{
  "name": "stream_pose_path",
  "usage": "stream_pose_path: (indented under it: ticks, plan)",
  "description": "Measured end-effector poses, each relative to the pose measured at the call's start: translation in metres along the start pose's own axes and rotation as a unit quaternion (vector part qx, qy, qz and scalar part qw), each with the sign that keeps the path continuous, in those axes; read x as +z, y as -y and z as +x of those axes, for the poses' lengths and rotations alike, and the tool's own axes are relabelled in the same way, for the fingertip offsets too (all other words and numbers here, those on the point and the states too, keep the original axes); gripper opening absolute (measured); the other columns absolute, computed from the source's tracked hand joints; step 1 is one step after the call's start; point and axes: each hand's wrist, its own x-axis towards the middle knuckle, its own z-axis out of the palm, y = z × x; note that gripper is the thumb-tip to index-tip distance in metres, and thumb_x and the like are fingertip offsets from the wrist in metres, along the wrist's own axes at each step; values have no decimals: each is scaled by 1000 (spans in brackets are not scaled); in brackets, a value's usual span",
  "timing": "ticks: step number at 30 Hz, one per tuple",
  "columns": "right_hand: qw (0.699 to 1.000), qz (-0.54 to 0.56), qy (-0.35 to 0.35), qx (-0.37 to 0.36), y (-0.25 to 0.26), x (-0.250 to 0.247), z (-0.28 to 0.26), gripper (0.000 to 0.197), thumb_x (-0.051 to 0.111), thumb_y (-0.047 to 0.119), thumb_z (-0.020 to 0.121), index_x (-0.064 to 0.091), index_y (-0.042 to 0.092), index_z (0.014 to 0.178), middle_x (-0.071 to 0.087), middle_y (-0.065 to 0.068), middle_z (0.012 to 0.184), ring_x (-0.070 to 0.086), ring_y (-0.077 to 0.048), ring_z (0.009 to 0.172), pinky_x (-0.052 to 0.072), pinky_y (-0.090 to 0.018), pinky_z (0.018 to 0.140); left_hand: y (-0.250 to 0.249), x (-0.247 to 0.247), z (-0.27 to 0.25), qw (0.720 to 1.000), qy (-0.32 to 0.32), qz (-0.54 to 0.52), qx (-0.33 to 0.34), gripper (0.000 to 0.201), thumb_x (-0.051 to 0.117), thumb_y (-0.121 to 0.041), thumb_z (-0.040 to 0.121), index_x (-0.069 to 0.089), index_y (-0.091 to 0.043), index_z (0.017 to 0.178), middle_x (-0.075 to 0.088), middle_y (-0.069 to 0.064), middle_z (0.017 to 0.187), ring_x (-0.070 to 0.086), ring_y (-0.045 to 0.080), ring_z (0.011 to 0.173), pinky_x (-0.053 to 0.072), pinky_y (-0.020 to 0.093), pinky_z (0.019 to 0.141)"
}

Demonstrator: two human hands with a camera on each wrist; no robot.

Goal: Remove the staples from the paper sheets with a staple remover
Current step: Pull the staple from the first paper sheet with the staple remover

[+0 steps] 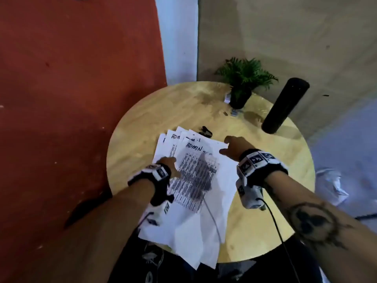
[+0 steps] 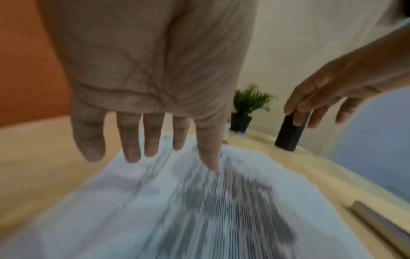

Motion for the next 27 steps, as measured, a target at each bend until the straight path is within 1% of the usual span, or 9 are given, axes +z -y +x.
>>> stream_pose_path:
  ticks: [2, 5, 7, 10, 16, 19, 21, 23, 27]
  plan:
    - [1000, 12, 16, 17, 5, 16, 12, 49, 52, 30, 94, 38, 4, 133, 51, -20, 128, 53, -33, 112, 40, -32, 78, 9, 23, 9, 998, 27, -57, -24, 93, 64, -49, 84, 12, -10, 150, 15, 18, 156, 21, 32, 143, 25, 40, 114]
    - [999, 30, 23, 28, 6, 36, 42, 54, 52, 30, 94, 31, 2, 135, 49, -21, 128, 53, -33, 110, 38, -32, 72, 13, 34, 31, 991, -40, -121, -36, 104, 67, -57, 77, 11, -10, 151, 18, 19, 154, 21, 34, 142, 24, 42, 114]
    - [999, 37, 4, 31, 7, 40, 65, 56, 51, 30, 94, 28, 3, 138, 44, -21, 133, 52, -34, 113, 42, -36, 77, 12, 23, 55, 983, -74, -165, -32, 103, 71, -56, 74, 17, -10, 149, 24, 19, 152, 26, 34, 140, 28, 42, 112]
    - [1000, 18, -13, 16, 11, 42, 96, 58, 53, 26, 94, 25, 8, 142, 36, -22, 137, 49, -39, 115, 44, -42, 87, 5, 8, 80, 983, -49, -173, -27, 104, 76, -55, 69, 23, -10, 147, 31, 17, 149, 33, 33, 136, 35, 44, 107]
    - [996, -39, 45, -65, 18, 56, 153, 55, 47, 16, 95, 27, 24, 146, 10, -19, 154, 35, -44, 130, 39, -48, 102, -4, 16, 100, 981, -81, -162, -67, 80, 84, -50, 61, 53, -3, 119, 59, 14, 120, 57, 30, 110, 47, 37, 85]
    - [996, -43, 33, -72, 18, 65, 168, 47, 46, 19, 96, 34, 18, 141, 33, -24, 140, 44, -44, 119, 41, -47, 97, -2, 17, 102, 979, -87, -179, -50, 53, 78, -47, 71, 61, -4, 96, 64, 14, 97, 59, 29, 87, 37, 30, 66]
    - [998, -11, 7, -53, 17, 67, 171, 41, 46, 21, 96, 38, 13, 136, 43, -24, 128, 48, -42, 111, 42, -44, 90, -1, 16, 103, 974, -88, -203, -44, 36, 72, -39, 80, 51, -10, 75, 55, 6, 75, 49, 24, 73, 30, 29, 60]
    - [999, 19, -10, -42, 17, 67, 171, 38, 46, 24, 97, 40, 8, 131, 44, -25, 123, 51, -42, 104, 42, -43, 84, 0, 13, 103, 974, -92, -202, -30, 46, 70, -35, 84, 35, -14, 61, 37, 1, 60, 39, 20, 60, 22, 29, 50]
    - [980, 163, -117, -9, 13, 55, 163, 46, 48, 27, 96, 34, 8, 135, 38, -26, 131, 54, -42, 102, 44, -42, 80, 0, 9, 101, 969, -120, -215, -7, 56, 71, -28, 83, 24, -17, 55, 23, 1, 55, 22, 13, 49, 14, 27, 46]
